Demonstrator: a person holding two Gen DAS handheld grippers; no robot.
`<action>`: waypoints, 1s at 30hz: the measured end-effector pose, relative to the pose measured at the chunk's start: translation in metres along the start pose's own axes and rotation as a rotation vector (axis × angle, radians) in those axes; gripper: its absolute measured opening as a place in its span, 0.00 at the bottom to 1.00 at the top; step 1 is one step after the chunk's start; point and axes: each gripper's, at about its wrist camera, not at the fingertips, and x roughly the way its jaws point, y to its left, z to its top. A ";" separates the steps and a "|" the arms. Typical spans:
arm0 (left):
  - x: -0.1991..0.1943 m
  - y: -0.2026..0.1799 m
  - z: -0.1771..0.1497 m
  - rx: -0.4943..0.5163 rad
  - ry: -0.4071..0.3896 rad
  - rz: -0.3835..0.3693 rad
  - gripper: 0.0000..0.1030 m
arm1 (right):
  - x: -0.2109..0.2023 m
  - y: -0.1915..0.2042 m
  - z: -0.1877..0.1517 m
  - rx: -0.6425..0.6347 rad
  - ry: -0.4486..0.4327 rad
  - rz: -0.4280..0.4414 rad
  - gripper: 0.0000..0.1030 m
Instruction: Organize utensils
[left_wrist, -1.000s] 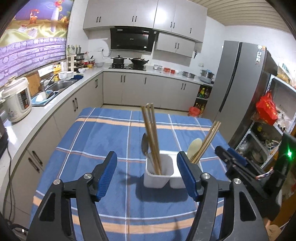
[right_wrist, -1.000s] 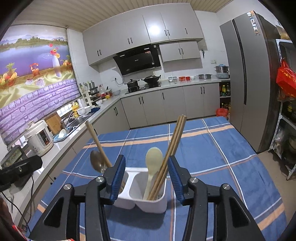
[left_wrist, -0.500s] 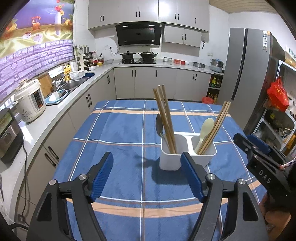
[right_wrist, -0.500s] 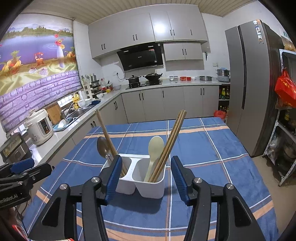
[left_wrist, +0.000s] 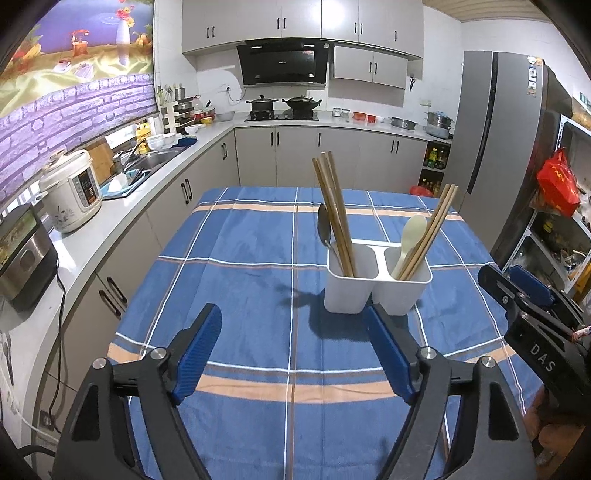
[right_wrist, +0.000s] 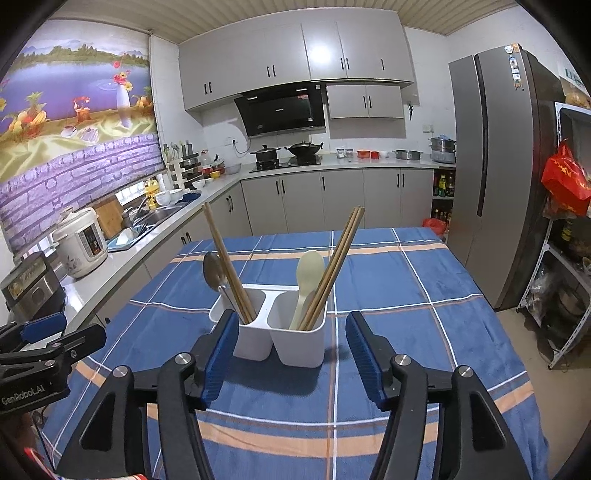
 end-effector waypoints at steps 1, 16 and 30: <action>0.000 0.000 -0.001 0.001 0.001 0.001 0.78 | -0.002 0.000 -0.001 -0.002 0.001 -0.001 0.64; 0.094 0.033 0.044 -0.167 0.067 -0.128 0.79 | 0.031 -0.043 0.004 0.034 0.064 -0.059 0.64; 0.168 -0.010 0.126 -0.075 -0.019 -0.299 0.79 | 0.083 -0.079 -0.001 0.127 0.134 -0.054 0.64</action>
